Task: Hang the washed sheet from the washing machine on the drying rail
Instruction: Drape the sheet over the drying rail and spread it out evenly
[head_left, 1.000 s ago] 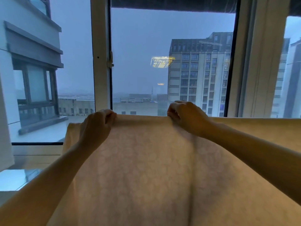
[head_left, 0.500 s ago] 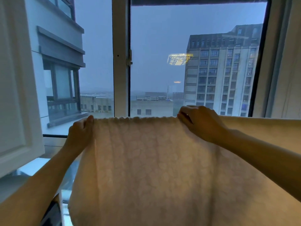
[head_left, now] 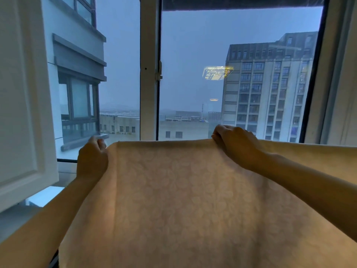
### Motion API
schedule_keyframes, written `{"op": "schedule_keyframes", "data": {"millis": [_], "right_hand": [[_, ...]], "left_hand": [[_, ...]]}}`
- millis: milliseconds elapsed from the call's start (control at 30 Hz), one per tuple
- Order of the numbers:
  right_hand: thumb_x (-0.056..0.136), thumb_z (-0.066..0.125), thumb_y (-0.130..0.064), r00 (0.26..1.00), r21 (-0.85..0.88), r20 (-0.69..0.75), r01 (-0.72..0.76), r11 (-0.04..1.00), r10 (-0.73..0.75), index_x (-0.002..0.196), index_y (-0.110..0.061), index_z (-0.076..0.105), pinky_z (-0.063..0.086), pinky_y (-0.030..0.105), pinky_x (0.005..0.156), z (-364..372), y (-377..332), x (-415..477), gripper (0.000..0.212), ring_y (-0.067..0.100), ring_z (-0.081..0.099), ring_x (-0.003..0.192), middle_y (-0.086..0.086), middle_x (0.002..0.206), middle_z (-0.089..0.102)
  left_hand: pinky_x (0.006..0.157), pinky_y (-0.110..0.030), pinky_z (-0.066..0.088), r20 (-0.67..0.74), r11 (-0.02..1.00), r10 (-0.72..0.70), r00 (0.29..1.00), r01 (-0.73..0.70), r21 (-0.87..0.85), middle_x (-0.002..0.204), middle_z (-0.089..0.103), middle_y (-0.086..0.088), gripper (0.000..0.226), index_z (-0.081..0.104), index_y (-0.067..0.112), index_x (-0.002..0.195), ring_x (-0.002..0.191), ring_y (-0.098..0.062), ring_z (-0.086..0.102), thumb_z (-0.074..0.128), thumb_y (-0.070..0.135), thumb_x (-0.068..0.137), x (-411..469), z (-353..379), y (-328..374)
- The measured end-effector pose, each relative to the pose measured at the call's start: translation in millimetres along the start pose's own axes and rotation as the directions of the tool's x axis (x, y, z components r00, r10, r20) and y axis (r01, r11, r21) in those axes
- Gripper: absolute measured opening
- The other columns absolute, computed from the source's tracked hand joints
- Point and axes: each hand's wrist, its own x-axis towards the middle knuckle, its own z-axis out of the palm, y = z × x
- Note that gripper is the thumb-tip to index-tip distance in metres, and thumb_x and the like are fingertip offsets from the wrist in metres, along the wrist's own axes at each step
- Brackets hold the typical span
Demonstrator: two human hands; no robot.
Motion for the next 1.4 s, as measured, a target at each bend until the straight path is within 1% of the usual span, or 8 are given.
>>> {"op": "schedule_keyframes", "data": {"millis": [167, 367, 500, 700, 833, 967, 1133, 1400], "right_hand": [[0.095, 0.048, -0.037, 0.997, 0.097, 0.064, -0.042, 0.994, 0.035, 0.092, -0.019, 0.06, 0.054, 0.032, 0.068, -12, 11, -6, 0.022, 0.01, 0.06, 0.068, -0.005, 0.082, 0.064], [0.094, 0.055, -0.024, 0.979, 0.22, 0.144, -0.175, 0.96, 0.145, 0.098, -0.015, 0.062, 0.054, 0.031, 0.078, -21, 19, -5, 0.012, 0.012, 0.061, 0.08, -0.001, 0.092, 0.064], [0.094, 0.054, -0.019, 0.974, 0.312, 0.128, -0.218, 0.925, 0.187, 0.097, -0.013, 0.063, 0.053, 0.025, 0.078, -27, 29, -11, 0.011, 0.01, 0.061, 0.081, -0.003, 0.088, 0.063], [0.093, 0.051, -0.01, 0.952, 0.365, 0.171, -0.3, 0.881, 0.253, 0.101, -0.018, 0.067, 0.046, 0.006, 0.068, -50, 63, -35, 0.019, 0.004, 0.062, 0.083, -0.007, 0.095, 0.065], [0.092, 0.048, -0.003, 0.941, 0.278, 0.218, -0.316, 0.907, 0.261, 0.105, -0.021, 0.067, 0.053, 0.014, 0.065, -64, 94, -61, 0.028, 0.01, 0.066, 0.068, -0.008, 0.092, 0.065], [0.091, 0.06, -0.019, 0.941, 0.283, 0.173, -0.331, 0.9, 0.292, 0.1, -0.023, 0.066, 0.051, 0.023, 0.087, -69, 120, -82, 0.012, 0.004, 0.063, 0.084, -0.011, 0.09, 0.064], [0.091, 0.059, -0.026, 0.943, 0.26, 0.054, -0.331, 0.907, 0.329, 0.102, -0.019, 0.071, 0.05, 0.026, 0.086, -69, 136, -85, 0.017, 0.006, 0.063, 0.084, -0.004, 0.095, 0.071], [0.093, 0.057, -0.03, 0.946, 0.257, 0.09, -0.324, 0.911, 0.311, 0.102, -0.02, 0.07, 0.053, 0.034, 0.087, -77, 167, -97, 0.019, 0.009, 0.064, 0.084, -0.003, 0.095, 0.072]], "left_hand": [[0.078, -0.033, 0.044, 0.091, 0.897, 0.442, 0.893, -0.44, -0.039, 0.088, 0.062, -0.008, 0.028, 0.06, 0.008, 0.095, 0.085, -0.018, 0.054, 0.041, 0.028, 0.1, -21, 14, 43], [0.09, -0.044, 0.045, 0.158, 0.791, 0.594, 0.789, -0.608, 0.06, 0.081, 0.068, -0.002, 0.041, 0.065, 0.014, 0.094, 0.074, -0.013, 0.058, 0.034, 0.041, 0.098, -46, 38, 89], [0.077, -0.03, 0.046, 0.236, 0.763, 0.634, 0.736, -0.646, -0.032, 0.083, 0.071, -0.001, 0.053, 0.067, 0.015, 0.1, 0.071, -0.013, 0.063, 0.023, 0.046, 0.096, -58, 53, 124], [0.071, -0.036, 0.056, 0.232, 0.742, 0.668, 0.707, -0.655, -0.142, 0.071, 0.067, 0.006, 0.059, 0.068, 0.019, 0.093, 0.06, -0.008, 0.063, 0.019, 0.052, 0.096, -78, 80, 178], [0.06, -0.034, 0.053, 0.192, 0.753, 0.657, 0.729, -0.645, -0.13, 0.047, 0.04, 0.015, 0.058, 0.063, 0.023, 0.075, 0.041, -0.003, 0.048, 0.02, 0.056, 0.094, -89, 94, 201], [0.054, -0.028, 0.049, 0.18, 0.739, 0.673, 0.718, -0.664, -0.114, 0.045, 0.044, 0.012, 0.066, 0.062, 0.023, 0.07, 0.039, -0.003, 0.048, 0.015, 0.061, 0.094, -93, 103, 212], [0.058, -0.027, 0.047, 0.186, 0.738, 0.673, 0.716, -0.668, -0.096, 0.046, 0.045, 0.015, 0.062, 0.065, 0.025, 0.076, 0.041, 0.0, 0.049, 0.017, 0.059, 0.093, -106, 112, 233], [0.08, -0.039, 0.054, 0.215, 0.681, 0.731, 0.648, -0.713, -0.168, 0.109, 0.068, 0.006, 0.051, 0.06, 0.026, 0.117, 0.088, -0.013, 0.066, 0.023, 0.052, 0.096, -141, 127, 288]]}}
